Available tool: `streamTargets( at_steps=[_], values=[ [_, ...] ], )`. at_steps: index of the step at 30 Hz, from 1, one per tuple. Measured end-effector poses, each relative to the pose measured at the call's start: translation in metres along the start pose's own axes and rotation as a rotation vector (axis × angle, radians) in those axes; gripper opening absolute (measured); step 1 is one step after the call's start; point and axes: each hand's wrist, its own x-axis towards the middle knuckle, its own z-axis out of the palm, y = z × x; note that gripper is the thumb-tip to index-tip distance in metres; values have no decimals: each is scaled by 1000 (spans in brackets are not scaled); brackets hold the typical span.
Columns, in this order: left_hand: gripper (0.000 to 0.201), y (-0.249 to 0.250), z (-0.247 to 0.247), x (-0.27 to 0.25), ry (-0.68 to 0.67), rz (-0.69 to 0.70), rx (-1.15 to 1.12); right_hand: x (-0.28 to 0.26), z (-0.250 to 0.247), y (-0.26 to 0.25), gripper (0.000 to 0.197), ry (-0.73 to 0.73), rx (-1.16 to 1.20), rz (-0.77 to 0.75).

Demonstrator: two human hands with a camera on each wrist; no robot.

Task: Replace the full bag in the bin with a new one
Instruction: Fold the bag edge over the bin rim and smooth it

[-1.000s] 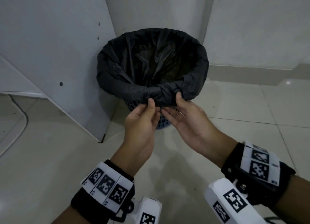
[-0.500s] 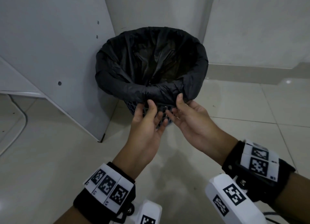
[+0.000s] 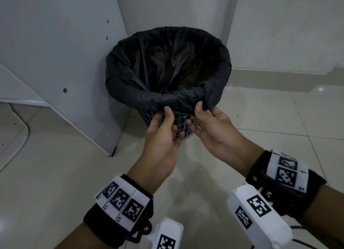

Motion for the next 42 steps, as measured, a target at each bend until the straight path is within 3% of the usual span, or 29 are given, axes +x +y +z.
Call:
streamTargets(
  at_steps=[2,5,13,22,26,31,33,38,42],
  values=[
    [32,0,-1,0,27,-19,-9,0,-1,0,5,22,3,-15],
    [39,0,-1,0,42,-18,-58,-2,-2,1,18,52,-13,-40],
    [18,5,7,-3,-6,-15,-142,-2,-2,-2,9,-5,1,-52],
    [15,7,15,1,9,-55,-176,2,0,-2,15,40,-12,-35],
    [17,7,15,1,-3,-44,-193,2,4,-5,7,46,60,-30],
    [44,5,13,-3,5,-33,-224,-9,3,-8,43,115,178,-49],
    [48,5,12,-4,-4,-33,-223,-13,2,-9,46,112,214,-51],
    [54,8,13,-4,-2,-43,-246,-11,4,-12,29,70,96,-48],
    [45,11,15,-6,6,-36,-263,-1,4,-12,13,58,65,-35]
  ],
)
